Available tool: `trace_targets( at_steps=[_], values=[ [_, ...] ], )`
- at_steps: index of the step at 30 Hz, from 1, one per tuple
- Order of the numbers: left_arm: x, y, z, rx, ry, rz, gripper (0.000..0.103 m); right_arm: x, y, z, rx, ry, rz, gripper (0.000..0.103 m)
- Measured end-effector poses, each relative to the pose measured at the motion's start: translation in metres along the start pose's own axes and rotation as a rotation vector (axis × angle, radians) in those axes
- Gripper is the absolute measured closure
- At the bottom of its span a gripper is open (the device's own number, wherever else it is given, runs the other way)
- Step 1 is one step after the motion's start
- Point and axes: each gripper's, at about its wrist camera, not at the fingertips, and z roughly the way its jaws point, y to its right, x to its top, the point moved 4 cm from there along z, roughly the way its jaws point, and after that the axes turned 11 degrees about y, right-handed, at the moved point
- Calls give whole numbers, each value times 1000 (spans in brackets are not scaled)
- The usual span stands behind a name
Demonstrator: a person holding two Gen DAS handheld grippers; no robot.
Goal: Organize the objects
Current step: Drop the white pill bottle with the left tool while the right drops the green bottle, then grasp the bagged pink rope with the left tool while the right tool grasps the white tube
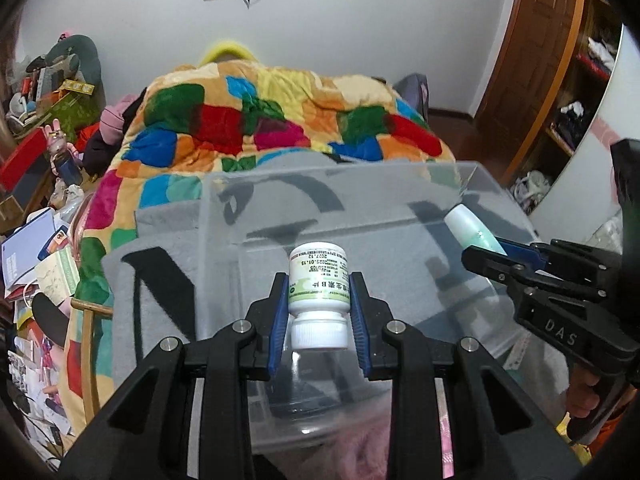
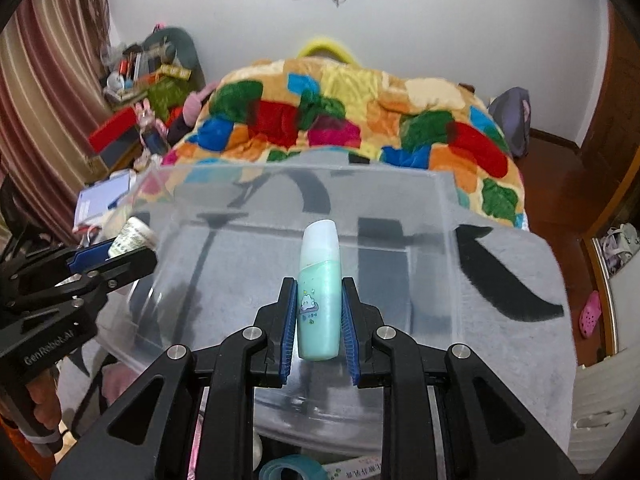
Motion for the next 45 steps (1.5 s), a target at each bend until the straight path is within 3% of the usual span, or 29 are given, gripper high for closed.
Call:
trace_targets(
  at_steps=[6,8,10,14,16,18,24,28,32,36,38,40,45],
  values=[
    [-4,3,-1,-1,-14,17,72,-8,-9,9,20,-42,-40,84],
    [-2,2,-5,7,-9,19,64,-8,-11,8,20,-45,-45,83],
    [-1,2,-14,21,10,20,45,-8,-11,2,20,-39,-51,80],
    [-1,5,-40,51,71,26,25,-7,-8,-21,18,14,-61,71],
    [-4,9,-54,68,96,29,10,-7,-4,-35,14,40,-63,68],
    [-9,13,-66,81,120,28,5,-8,1,-49,7,65,-64,67],
    [-38,27,-79,83,100,12,2,-32,24,-80,-43,104,-27,62],
    [-64,39,-68,58,45,-26,2,-60,42,-82,-63,68,38,62],
    [-89,44,-56,113,9,-10,2,-83,53,-73,-83,21,100,62],
    [-103,31,-57,77,0,-48,2,-95,54,-63,-61,-6,171,62],
    [-107,20,-59,117,-1,-29,2,-97,51,-57,-47,-14,194,62],
    [-110,11,-61,100,-10,-40,2,-97,46,-52,-31,-18,206,62],
    [-110,0,-69,77,-28,-89,2,-98,43,-45,-72,0,222,62]
  ],
)
